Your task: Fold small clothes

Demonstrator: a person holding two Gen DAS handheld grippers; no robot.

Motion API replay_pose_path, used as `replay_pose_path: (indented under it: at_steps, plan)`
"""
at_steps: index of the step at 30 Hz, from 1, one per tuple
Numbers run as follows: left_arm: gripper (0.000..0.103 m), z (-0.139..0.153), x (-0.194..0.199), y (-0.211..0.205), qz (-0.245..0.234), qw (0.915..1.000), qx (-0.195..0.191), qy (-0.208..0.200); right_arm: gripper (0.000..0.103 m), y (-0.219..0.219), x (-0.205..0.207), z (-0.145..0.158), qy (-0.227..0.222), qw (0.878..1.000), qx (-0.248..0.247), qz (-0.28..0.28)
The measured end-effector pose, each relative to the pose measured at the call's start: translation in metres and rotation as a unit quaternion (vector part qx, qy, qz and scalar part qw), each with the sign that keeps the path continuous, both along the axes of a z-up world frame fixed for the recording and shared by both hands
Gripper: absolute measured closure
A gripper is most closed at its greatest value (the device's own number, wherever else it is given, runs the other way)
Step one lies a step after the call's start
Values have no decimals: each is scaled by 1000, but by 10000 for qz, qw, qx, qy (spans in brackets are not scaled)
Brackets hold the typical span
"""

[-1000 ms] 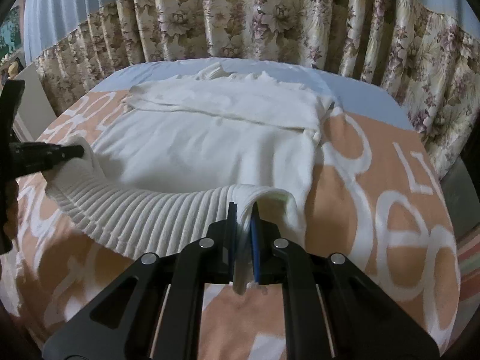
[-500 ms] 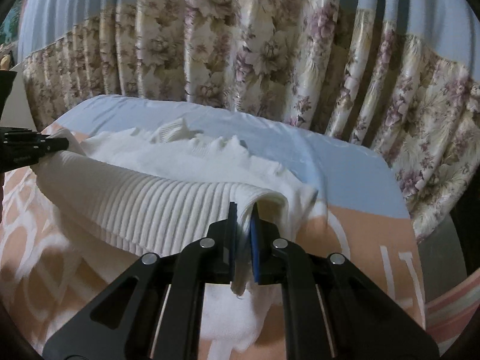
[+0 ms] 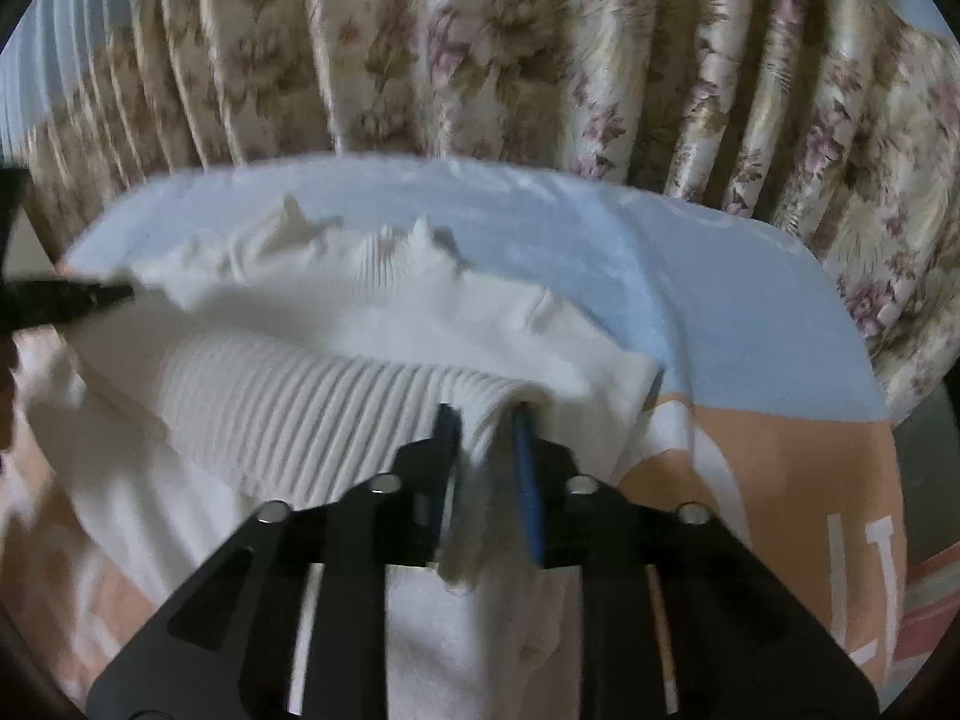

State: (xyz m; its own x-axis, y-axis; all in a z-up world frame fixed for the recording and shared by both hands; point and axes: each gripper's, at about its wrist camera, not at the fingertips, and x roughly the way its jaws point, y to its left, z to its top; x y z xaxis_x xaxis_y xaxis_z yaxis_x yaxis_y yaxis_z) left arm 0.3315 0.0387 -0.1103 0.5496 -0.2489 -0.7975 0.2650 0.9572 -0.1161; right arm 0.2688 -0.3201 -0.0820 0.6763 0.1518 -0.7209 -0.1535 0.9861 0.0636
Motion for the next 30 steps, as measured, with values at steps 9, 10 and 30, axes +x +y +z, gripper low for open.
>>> replay_pose_path:
  at_steps: [9, 10, 30]
  plan:
    - [7, 27, -43, 7, 43, 9996, 121, -254, 53, -4, -37, 17, 37, 9991, 330, 266]
    - [7, 24, -49, 2, -58, 9996, 162, -220, 53, 4, -42, 10, 172, 9986, 338, 379]
    - [92, 5, -9, -42, -659, 9968, 450, 4, 95, 39, 6, 1, 323, 9970, -23, 707]
